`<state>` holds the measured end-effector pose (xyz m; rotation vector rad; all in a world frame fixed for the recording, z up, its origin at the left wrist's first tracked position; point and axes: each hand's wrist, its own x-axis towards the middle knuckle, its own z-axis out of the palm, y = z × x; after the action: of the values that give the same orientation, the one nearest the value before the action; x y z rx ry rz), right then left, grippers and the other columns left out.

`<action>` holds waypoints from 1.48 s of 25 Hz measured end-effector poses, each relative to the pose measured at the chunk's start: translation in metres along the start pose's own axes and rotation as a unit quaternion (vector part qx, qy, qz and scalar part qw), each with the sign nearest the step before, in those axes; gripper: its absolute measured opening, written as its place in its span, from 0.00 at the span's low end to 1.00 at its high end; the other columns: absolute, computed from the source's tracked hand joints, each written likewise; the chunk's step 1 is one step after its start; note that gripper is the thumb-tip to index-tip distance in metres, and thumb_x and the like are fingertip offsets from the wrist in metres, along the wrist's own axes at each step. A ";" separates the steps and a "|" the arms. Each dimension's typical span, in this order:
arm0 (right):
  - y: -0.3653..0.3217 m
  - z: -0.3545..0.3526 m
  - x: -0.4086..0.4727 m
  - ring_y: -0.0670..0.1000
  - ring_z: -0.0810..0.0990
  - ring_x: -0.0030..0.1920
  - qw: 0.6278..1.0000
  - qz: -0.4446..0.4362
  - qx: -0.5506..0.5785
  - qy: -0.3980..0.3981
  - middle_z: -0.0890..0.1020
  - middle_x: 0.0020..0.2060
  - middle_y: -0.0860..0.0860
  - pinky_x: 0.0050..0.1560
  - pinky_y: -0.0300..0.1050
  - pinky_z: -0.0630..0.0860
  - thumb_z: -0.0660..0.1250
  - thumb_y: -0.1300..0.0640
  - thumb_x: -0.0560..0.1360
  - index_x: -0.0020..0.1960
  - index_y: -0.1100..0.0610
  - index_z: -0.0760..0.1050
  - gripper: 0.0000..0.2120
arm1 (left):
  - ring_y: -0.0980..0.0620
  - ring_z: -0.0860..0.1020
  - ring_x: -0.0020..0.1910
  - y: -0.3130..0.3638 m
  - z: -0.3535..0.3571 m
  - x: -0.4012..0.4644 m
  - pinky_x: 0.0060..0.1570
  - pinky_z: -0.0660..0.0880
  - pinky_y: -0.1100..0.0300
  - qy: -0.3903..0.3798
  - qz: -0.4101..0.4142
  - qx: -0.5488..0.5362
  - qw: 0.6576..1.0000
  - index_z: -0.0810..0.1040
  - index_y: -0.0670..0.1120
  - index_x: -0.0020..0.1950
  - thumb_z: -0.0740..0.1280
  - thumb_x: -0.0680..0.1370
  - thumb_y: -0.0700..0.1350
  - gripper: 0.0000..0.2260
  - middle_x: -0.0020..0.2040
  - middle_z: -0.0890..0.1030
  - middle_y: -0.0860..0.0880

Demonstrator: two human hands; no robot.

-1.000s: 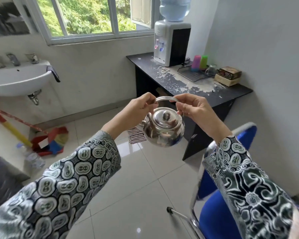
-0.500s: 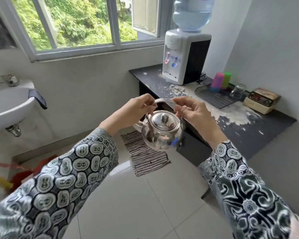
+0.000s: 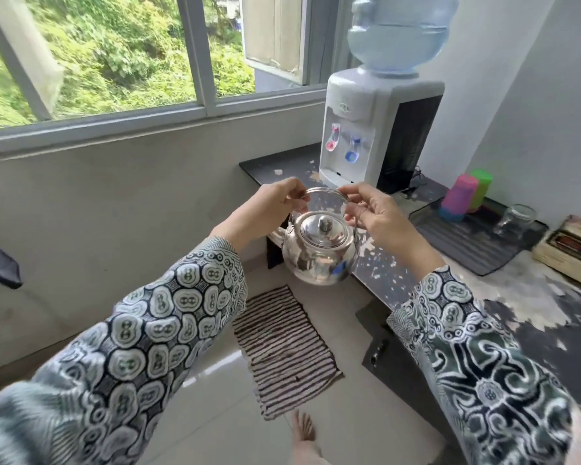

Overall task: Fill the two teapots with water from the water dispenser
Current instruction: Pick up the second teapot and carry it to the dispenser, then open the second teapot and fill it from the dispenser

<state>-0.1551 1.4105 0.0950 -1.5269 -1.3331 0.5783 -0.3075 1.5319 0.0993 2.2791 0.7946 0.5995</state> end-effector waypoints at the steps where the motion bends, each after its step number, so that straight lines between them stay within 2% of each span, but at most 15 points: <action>1: 0.010 -0.004 0.019 0.50 0.75 0.43 1.000 0.001 -0.006 -0.005 0.74 0.41 0.49 0.51 0.46 0.75 0.58 0.65 0.77 0.53 0.52 0.72 0.11 | 0.49 0.78 0.46 -0.010 0.002 0.020 0.48 0.73 0.57 -0.001 0.005 0.007 1.000 0.76 0.46 0.49 0.64 0.77 0.41 0.03 0.47 0.81 0.49; 3: 0.033 -0.011 0.066 0.50 0.75 0.43 1.000 0.008 -0.013 -0.016 0.74 0.42 0.50 0.51 0.46 0.75 0.58 0.65 0.77 0.53 0.52 0.73 0.10 | 0.47 0.78 0.48 -0.032 0.005 0.067 0.50 0.73 0.55 -0.009 0.007 0.019 1.000 0.76 0.44 0.52 0.64 0.77 0.42 0.05 0.52 0.81 0.46; 8: 0.084 -0.023 0.175 0.51 0.75 0.44 0.999 0.041 0.005 -0.026 0.74 0.45 0.55 0.51 0.45 0.74 0.59 0.65 0.76 0.53 0.54 0.73 0.10 | 0.47 0.77 0.43 -0.082 0.011 0.184 0.42 0.71 0.58 -0.010 0.005 0.060 0.998 0.75 0.45 0.53 0.62 0.78 0.41 0.05 0.50 0.81 0.44; 11: 0.111 -0.025 0.228 0.50 0.76 0.45 0.997 0.069 -0.003 -0.021 0.74 0.47 0.54 0.51 0.43 0.74 0.59 0.64 0.76 0.54 0.54 0.72 0.09 | 0.46 0.77 0.45 -0.107 0.017 0.241 0.45 0.73 0.55 -0.017 0.014 0.094 0.995 0.74 0.45 0.54 0.62 0.78 0.42 0.06 0.51 0.81 0.45; 15: 0.150 -0.017 0.290 0.46 0.75 0.40 0.996 0.091 -0.014 -0.017 0.74 0.42 0.50 0.44 0.37 0.71 0.59 0.66 0.76 0.52 0.53 0.71 0.10 | 0.44 0.79 0.49 -0.151 0.029 0.306 0.49 0.76 0.47 -0.037 0.004 0.126 0.991 0.72 0.45 0.55 0.59 0.78 0.38 0.07 0.52 0.81 0.44; 22: 0.219 -0.004 0.382 0.47 0.75 0.42 0.988 0.141 -0.029 0.055 0.74 0.39 0.46 0.45 0.35 0.71 0.58 0.67 0.75 0.56 0.58 0.72 0.12 | 0.42 0.79 0.49 -0.218 0.051 0.420 0.50 0.74 0.46 -0.102 0.056 0.163 0.980 0.71 0.43 0.57 0.58 0.78 0.35 0.10 0.54 0.80 0.43; 26: 0.248 0.006 0.427 0.40 0.75 0.46 0.980 0.178 -0.026 0.086 0.77 0.44 0.44 0.47 0.32 0.69 0.59 0.67 0.75 0.56 0.55 0.73 0.14 | 0.42 0.79 0.50 -0.255 0.055 0.472 0.49 0.75 0.46 -0.141 0.073 0.146 0.976 0.71 0.45 0.57 0.59 0.78 0.37 0.09 0.53 0.81 0.45; 30: 0.265 0.012 0.463 0.43 0.73 0.55 0.973 0.201 -0.047 0.109 0.76 0.53 0.46 0.51 0.22 0.64 0.59 0.67 0.75 0.58 0.55 0.74 0.15 | 0.43 0.80 0.49 -0.288 0.052 0.511 0.46 0.73 0.52 -0.166 0.103 0.114 0.974 0.72 0.45 0.56 0.62 0.78 0.38 0.08 0.52 0.82 0.47; 32: 0.268 0.012 0.470 0.41 0.73 0.54 0.971 0.200 -0.046 0.122 0.76 0.53 0.47 0.52 0.20 0.64 0.59 0.67 0.75 0.58 0.55 0.74 0.15 | 0.44 0.80 0.49 -0.295 0.052 0.521 0.44 0.71 0.56 -0.164 0.115 0.087 0.976 0.73 0.44 0.57 0.62 0.78 0.41 0.08 0.51 0.83 0.48; 34: 0.272 0.015 0.469 0.36 0.73 0.53 0.969 0.202 -0.034 0.137 0.77 0.53 0.44 0.54 0.20 0.63 0.59 0.67 0.75 0.56 0.52 0.75 0.15 | 0.46 0.81 0.47 -0.302 0.054 0.528 0.41 0.68 0.61 -0.171 0.131 0.074 0.974 0.74 0.45 0.56 0.62 0.78 0.42 0.08 0.49 0.84 0.48; 37: 0.276 0.020 0.465 0.29 0.72 0.54 0.967 0.192 -0.025 0.165 0.76 0.53 0.40 0.55 0.21 0.64 0.59 0.68 0.75 0.55 0.49 0.74 0.16 | 0.47 0.82 0.45 -0.312 0.059 0.537 0.43 0.72 0.60 -0.184 0.168 0.041 0.968 0.75 0.45 0.55 0.63 0.78 0.42 0.07 0.47 0.84 0.49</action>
<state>0.0852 1.8745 -0.0440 -1.8472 -0.8081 0.5003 -0.0078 2.0581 -0.0498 2.5189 0.2583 0.2737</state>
